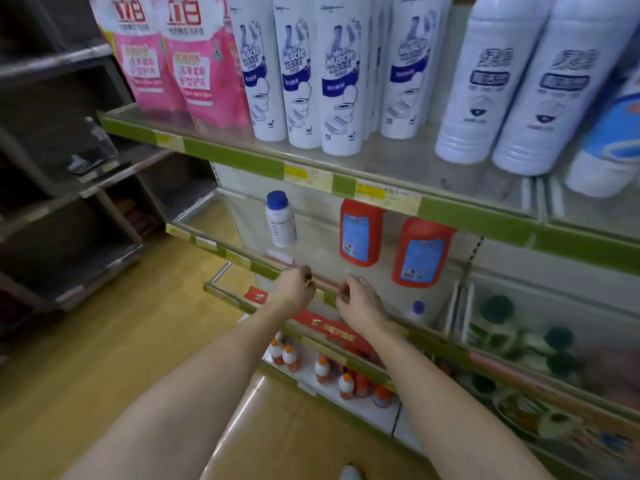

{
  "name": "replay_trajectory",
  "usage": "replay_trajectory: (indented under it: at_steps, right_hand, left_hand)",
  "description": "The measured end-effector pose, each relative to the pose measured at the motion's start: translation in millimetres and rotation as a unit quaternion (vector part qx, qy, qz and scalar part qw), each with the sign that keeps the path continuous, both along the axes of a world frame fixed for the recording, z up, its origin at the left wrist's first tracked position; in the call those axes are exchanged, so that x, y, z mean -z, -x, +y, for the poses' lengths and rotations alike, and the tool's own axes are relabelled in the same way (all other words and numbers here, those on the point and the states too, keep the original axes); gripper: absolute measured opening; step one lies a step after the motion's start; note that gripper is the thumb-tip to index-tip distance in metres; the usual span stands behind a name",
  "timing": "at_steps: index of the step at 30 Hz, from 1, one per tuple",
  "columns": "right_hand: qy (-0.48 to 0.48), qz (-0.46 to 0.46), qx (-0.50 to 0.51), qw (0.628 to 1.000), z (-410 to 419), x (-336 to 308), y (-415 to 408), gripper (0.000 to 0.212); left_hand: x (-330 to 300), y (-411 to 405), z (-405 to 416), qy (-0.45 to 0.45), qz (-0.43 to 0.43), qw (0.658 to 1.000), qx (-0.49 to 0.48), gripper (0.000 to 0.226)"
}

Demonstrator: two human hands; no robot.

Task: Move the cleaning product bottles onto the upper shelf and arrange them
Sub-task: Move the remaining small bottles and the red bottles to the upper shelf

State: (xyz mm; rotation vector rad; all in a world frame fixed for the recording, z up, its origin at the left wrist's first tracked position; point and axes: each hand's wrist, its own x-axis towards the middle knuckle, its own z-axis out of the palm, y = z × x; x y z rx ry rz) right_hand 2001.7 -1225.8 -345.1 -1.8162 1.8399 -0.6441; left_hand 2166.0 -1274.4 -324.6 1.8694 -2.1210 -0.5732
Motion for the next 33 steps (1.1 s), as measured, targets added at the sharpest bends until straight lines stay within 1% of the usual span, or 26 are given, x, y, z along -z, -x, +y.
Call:
replay_trajectory:
  at_steps: [4, 9, 11, 13, 14, 16, 17, 19, 22, 25, 29, 31, 33]
  right_hand:
    - [0.014, -0.001, -0.034, 0.999, -51.2, 9.6, -14.6, 0.015]
    - [0.006, 0.006, -0.029, 1.0, -94.4, 27.9, -43.3, 0.021]
    - [-0.014, 0.013, -0.026, 0.999, -111.4, 33.2, -57.8, 0.019]
    - [-0.025, 0.021, -0.014, 0.999, -129.0, 38.6, -72.6, 0.018]
    - [-0.023, 0.022, -0.002, 0.999, -136.9, 42.0, -79.7, 0.018]
    - [-0.029, 0.007, 0.042, 0.999, -150.9, 49.1, -94.3, 0.019]
    - [-0.038, 0.004, 0.063, 0.997, -155.7, 50.3, -101.3, 0.02]
    - [-0.067, 0.009, 0.087, 0.994, -167.3, 51.4, -113.4, 0.024]
    - [-0.091, 0.007, 0.106, 0.99, -189.2, 43.9, -125.6, 0.05]
    - [-0.119, 0.035, 0.119, 0.985, -198.5, 39.4, -140.2, 0.058]
    - [-0.148, 0.082, 0.119, 0.978, -192.4, 39.6, -159.0, 0.066]
    - [-0.157, 0.087, 0.129, 0.975, -186.4, 40.4, -160.4, 0.068]
    - [-0.16, 0.081, 0.149, 0.972, -180.9, 38.8, -158.4, 0.071]
  left_hand:
    - [-0.1, -19.2, -39.1, 0.02, 0.001, 0.999, -0.035, 0.017]
    - [17.8, -53.0, -77.0, 0.006, -0.002, 0.998, -0.055, 0.019]
    - [24.4, -67.9, -98.1, 0.003, 0.027, 0.997, -0.066, 0.02]
    - [30.9, -82.8, -121.5, -0.002, 0.084, 0.992, -0.094, 0.02]
    - [32.7, -89.5, -132.7, -0.012, 0.109, 0.988, -0.108, 0.024]
    - [37.6, -102.5, -157.0, -0.044, 0.14, 0.982, -0.115, 0.049]
    - [38.1, -108.1, -167.8, -0.055, 0.148, 0.982, -0.106, 0.062]
    - [37.4, -116.7, -191.7, -0.079, 0.176, 0.979, -0.071, 0.074]
    - [33.6, -123.8, -222.4, -0.113, 0.243, 0.963, -0.011, 0.075]
    - [32.2, -125.4, -237.6, -0.13, 0.271, 0.952, 0.054, 0.073]
    - [28.5, -121.7, -256.5, -0.163, 0.338, 0.921, 0.106, 0.089]
    - [25.6, -116.7, -262.1, -0.156, 0.329, 0.924, 0.119, 0.087]
    - [22.3, -112.9, -263.3, -0.139, 0.301, 0.935, 0.129, 0.085]
